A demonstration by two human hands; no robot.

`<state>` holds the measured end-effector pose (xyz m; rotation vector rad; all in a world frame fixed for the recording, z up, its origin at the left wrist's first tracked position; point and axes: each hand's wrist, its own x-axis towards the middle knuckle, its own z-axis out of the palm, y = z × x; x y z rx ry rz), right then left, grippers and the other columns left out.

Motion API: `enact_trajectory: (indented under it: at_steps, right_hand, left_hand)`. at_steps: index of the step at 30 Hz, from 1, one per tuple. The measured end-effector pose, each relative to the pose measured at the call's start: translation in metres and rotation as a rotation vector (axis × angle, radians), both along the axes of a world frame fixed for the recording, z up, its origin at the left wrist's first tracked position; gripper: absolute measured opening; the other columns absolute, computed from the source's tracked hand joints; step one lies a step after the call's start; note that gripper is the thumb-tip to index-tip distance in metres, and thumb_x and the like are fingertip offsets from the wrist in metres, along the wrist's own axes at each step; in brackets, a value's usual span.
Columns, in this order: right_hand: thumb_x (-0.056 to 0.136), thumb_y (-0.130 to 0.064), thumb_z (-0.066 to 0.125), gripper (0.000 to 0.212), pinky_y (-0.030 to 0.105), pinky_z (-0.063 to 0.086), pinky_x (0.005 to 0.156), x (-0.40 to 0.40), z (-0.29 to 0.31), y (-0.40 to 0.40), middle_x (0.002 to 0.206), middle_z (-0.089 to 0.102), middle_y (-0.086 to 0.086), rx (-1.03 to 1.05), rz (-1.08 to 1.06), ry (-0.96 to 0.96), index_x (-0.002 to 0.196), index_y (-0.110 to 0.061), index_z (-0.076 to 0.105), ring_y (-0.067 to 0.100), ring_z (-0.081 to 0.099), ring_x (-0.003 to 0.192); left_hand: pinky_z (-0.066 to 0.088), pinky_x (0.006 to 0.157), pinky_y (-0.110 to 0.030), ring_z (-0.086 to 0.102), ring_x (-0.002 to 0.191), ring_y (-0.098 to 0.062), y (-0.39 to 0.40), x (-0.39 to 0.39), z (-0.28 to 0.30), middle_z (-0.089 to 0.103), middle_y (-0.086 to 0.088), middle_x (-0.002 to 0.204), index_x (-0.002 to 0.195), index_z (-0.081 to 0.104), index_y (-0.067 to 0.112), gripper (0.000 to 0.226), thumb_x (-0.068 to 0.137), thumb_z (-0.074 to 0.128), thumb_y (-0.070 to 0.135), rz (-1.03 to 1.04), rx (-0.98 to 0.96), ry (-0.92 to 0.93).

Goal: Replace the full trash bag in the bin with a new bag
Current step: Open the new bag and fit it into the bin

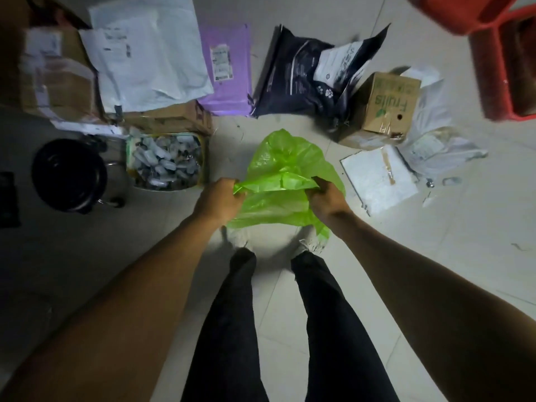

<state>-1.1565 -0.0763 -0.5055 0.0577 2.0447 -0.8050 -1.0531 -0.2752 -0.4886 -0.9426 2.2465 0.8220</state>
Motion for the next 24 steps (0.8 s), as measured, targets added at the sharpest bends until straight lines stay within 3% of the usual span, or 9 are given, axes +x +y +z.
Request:
enact_trajectory:
  at_steps: [3, 6, 8, 10, 13, 16, 18, 21, 24]
  right_hand:
    - [0.088, -0.017, 0.054, 0.041, 0.028, 0.042, 0.059, 0.0, -0.041, -0.015, 0.093, 0.058, 0.005, -0.032, -0.116, -0.09, 0.129, -0.018, 0.059, 0.014, 0.051, 0.065]
    - [0.078, -0.028, 0.059, 0.051, 0.024, 0.041, 0.062, 0.011, -0.084, -0.028, 0.095, 0.056, 0.003, -0.081, -0.251, -0.171, 0.126, -0.011, 0.062, 0.006, 0.049, 0.065]
    - [0.09, -0.011, 0.058, 0.027, 0.022, 0.046, 0.068, 0.02, -0.099, -0.038, 0.086, 0.061, 0.005, -0.1, -0.277, -0.184, 0.116, -0.004, 0.064, 0.002, 0.057, 0.063]
    - [0.095, 0.005, 0.05, 0.025, 0.011, 0.045, 0.063, 0.028, -0.111, -0.051, 0.081, 0.06, 0.003, -0.116, -0.275, -0.196, 0.118, 0.004, 0.06, -0.008, 0.057, 0.055]
    - [0.095, -0.007, 0.057, 0.026, 0.023, 0.045, 0.074, 0.037, -0.121, -0.071, 0.1, 0.066, 0.01, -0.142, -0.293, -0.254, 0.12, 0.001, 0.063, 0.01, 0.06, 0.081]
    - [0.093, -0.017, 0.064, 0.028, 0.02, 0.045, 0.076, 0.041, -0.128, -0.089, 0.104, 0.068, 0.007, -0.171, -0.271, -0.271, 0.116, -0.003, 0.067, 0.015, 0.059, 0.096]
    - [0.092, -0.022, 0.065, 0.027, 0.023, 0.047, 0.085, 0.042, -0.134, -0.098, 0.107, 0.07, 0.007, -0.176, -0.254, -0.248, 0.115, -0.008, 0.069, 0.018, 0.062, 0.101]
    - [0.093, -0.02, 0.063, 0.025, 0.039, 0.049, 0.098, 0.04, -0.145, -0.091, 0.111, 0.071, 0.009, -0.129, -0.247, -0.215, 0.115, -0.013, 0.07, 0.026, 0.064, 0.107]
    - [0.093, -0.017, 0.06, 0.025, 0.035, 0.049, 0.093, 0.034, -0.152, -0.068, 0.105, 0.069, 0.003, -0.081, -0.261, -0.145, 0.116, -0.015, 0.069, 0.024, 0.063, 0.107]
  left_hand:
    - [0.049, 0.072, -0.039, 0.066, 0.09, -0.04, -0.007, -0.002, -0.036, 0.069, -0.023, 0.097, 0.099, 0.068, 0.01, 0.023, 0.09, 0.062, 0.03, -0.026, 0.004, -0.021]
    - [0.049, 0.076, -0.04, 0.065, 0.097, -0.041, -0.016, 0.0, -0.068, 0.069, -0.023, 0.103, 0.111, 0.065, 0.011, 0.028, 0.091, 0.06, 0.029, -0.075, 0.004, -0.056]
    - [0.048, 0.076, -0.04, 0.064, 0.097, -0.042, -0.024, 0.002, -0.084, 0.069, -0.023, 0.101, 0.108, 0.064, 0.011, 0.026, 0.091, 0.059, 0.029, -0.09, 0.009, -0.086]
    - [0.049, 0.076, -0.04, 0.065, 0.096, -0.041, -0.032, 0.005, -0.095, 0.069, -0.023, 0.099, 0.104, 0.065, 0.011, 0.024, 0.09, 0.058, 0.03, -0.106, 0.014, -0.128]
    - [0.051, 0.077, -0.04, 0.065, 0.095, -0.039, -0.047, 0.01, -0.106, 0.069, -0.02, 0.097, 0.103, 0.066, 0.014, 0.023, 0.09, 0.057, 0.031, -0.126, 0.018, -0.169]
    - [0.048, 0.071, -0.039, 0.065, 0.088, -0.04, -0.063, 0.014, -0.112, 0.066, -0.022, 0.086, 0.075, 0.055, 0.014, 0.023, 0.09, 0.057, 0.031, -0.127, 0.002, -0.195]
    - [0.047, 0.068, -0.039, 0.064, 0.084, -0.041, -0.071, 0.012, -0.114, 0.065, -0.024, 0.084, 0.068, 0.047, 0.017, 0.029, 0.091, 0.058, 0.029, -0.134, -0.016, -0.191]
    - [0.049, 0.07, -0.041, 0.065, 0.083, -0.042, -0.073, 0.005, -0.12, 0.066, -0.026, 0.085, 0.07, 0.05, 0.016, 0.025, 0.091, 0.059, 0.026, -0.142, 0.007, -0.157]
    - [0.049, 0.074, -0.039, 0.065, 0.09, -0.041, -0.063, -0.006, -0.135, 0.068, -0.024, 0.092, 0.081, 0.059, 0.016, 0.018, 0.092, 0.059, 0.03, -0.177, 0.036, -0.151]
